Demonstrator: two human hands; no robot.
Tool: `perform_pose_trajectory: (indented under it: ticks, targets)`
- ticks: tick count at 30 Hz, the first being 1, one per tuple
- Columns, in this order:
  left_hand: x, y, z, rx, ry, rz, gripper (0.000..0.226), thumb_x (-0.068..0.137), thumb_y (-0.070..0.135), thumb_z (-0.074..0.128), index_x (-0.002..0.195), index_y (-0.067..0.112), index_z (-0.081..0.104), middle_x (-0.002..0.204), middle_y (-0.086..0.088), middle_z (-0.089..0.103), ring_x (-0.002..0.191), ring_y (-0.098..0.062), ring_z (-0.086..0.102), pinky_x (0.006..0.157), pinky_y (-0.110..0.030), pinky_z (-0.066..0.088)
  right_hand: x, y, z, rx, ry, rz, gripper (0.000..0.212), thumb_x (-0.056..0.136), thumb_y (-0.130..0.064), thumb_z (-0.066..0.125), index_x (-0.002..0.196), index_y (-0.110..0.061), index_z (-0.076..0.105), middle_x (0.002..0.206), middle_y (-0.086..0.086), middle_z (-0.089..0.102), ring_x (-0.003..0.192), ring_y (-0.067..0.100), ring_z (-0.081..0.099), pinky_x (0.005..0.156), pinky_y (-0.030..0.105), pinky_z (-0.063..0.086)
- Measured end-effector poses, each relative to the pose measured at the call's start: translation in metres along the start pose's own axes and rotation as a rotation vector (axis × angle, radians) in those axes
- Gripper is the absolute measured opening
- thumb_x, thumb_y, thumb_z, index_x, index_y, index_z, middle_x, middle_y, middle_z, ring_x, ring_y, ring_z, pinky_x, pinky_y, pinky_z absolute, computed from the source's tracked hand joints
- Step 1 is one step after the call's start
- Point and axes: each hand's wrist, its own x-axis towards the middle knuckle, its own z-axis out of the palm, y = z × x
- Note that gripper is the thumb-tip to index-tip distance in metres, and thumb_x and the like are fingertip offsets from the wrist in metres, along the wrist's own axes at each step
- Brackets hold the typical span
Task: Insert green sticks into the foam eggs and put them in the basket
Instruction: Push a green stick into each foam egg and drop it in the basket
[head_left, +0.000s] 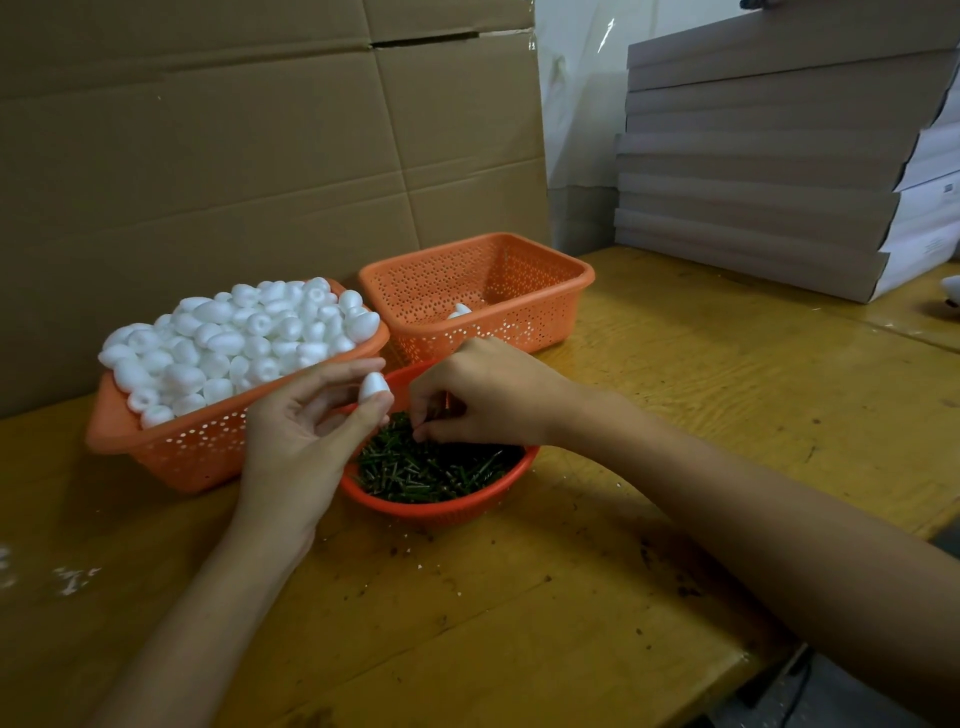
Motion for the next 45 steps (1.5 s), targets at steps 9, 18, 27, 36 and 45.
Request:
perform_pose_trajectory:
  ticks: [9,18,27,36,45]
  targets:
    - [-0.0007,0.0025,0.0006,0.021,-0.001,-0.001,0.03,0.083,0.018,0.085,0.106,0.037,0.083,0.111,0.003,0.081,0.101,-0.013,0.078,0.085,-0.022,0.061,0.0005,0.0014,0.001,-0.002,-0.004,-0.004,0.009,0.091,-0.032,0.078,0.097,-0.025,0.079,0.093,-0.012,0.076,0.085,0.008,0.069,0.075,0.038,0.055]
    - [-0.0002,0.0034,0.002,-0.017,-0.006,0.01,0.031,0.092,0.004,0.079,0.102,0.033,0.083,0.108,-0.004,0.081,0.104,-0.021,0.078,0.082,-0.023,0.062,0.0003,0.0026,0.0021,0.005,-0.006,0.012,0.01,0.091,-0.033,0.077,0.096,-0.025,0.078,0.092,-0.011,0.076,0.086,0.011,0.069,0.076,0.041,0.054]
    - [0.0001,0.0018,0.0007,-0.003,-0.004,0.026,0.03,0.088,0.006,0.083,0.102,0.032,0.082,0.107,-0.002,0.081,0.102,-0.019,0.078,0.085,-0.028,0.064,0.002,0.0008,0.0007,0.017,-0.016,0.031,0.015,0.093,-0.039,0.076,0.099,-0.026,0.08,0.094,-0.01,0.078,0.089,0.01,0.07,0.08,0.038,0.054]
    - [-0.0009,0.0044,0.0011,-0.024,-0.005,0.009,0.032,0.079,0.015,0.086,0.105,0.034,0.083,0.111,0.001,0.082,0.109,-0.017,0.077,0.09,-0.029,0.063,0.0023,-0.0021,-0.0024,0.03,-0.04,0.033,0.013,0.095,-0.031,0.075,0.103,-0.023,0.08,0.092,-0.012,0.079,0.092,0.003,0.071,0.084,0.034,0.053]
    - [-0.0002,0.0049,0.003,-0.071,0.011,0.004,0.023,0.094,-0.003,0.074,0.106,0.017,0.076,0.111,-0.007,0.081,0.102,-0.027,0.079,0.082,-0.025,0.063,0.0026,-0.0007,-0.0009,-0.021,-0.027,0.024,0.015,0.1,-0.03,0.067,0.109,-0.026,0.079,0.103,-0.01,0.078,0.099,0.014,0.071,0.085,0.041,0.053]
